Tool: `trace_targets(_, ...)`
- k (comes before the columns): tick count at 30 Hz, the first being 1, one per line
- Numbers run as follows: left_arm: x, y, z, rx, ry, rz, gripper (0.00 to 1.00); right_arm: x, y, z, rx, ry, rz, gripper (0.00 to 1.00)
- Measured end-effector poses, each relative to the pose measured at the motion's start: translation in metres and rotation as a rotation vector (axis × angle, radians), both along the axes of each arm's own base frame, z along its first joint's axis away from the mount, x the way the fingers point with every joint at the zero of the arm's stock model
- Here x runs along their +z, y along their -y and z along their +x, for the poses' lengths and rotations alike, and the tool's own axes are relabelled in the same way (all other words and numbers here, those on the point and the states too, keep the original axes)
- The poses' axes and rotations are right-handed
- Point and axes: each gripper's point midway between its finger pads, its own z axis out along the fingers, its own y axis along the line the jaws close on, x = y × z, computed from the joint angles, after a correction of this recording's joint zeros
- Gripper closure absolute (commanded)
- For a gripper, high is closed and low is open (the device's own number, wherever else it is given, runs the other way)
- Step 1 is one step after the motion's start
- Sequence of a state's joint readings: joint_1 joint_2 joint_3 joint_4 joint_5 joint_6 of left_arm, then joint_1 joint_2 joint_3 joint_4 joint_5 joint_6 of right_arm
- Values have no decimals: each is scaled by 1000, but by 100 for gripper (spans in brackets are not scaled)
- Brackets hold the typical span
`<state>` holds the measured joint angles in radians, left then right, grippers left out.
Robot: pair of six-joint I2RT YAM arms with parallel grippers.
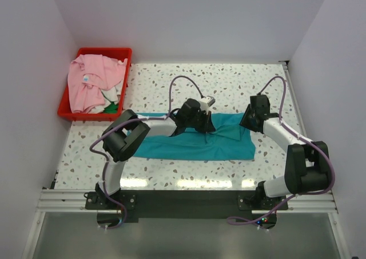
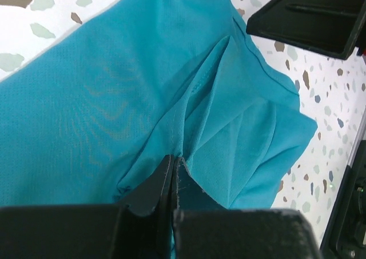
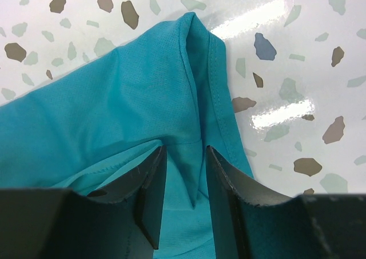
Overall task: Fold and stack the t-shirts
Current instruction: Fold the tshirt
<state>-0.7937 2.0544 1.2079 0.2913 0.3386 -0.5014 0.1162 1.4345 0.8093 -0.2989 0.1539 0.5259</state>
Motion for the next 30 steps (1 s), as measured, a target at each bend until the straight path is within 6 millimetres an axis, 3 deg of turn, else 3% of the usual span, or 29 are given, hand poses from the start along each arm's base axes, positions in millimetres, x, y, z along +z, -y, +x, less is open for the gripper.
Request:
trace_targets(16, 5, -11, -13, -99, 75, 39, 100, 0, -3, 0, 8, -1, 14, 63)
trace_targets(30, -8, -22, -23, -169, 70, 124, 100, -5, -18, -1, 62, -24, 79, 63)
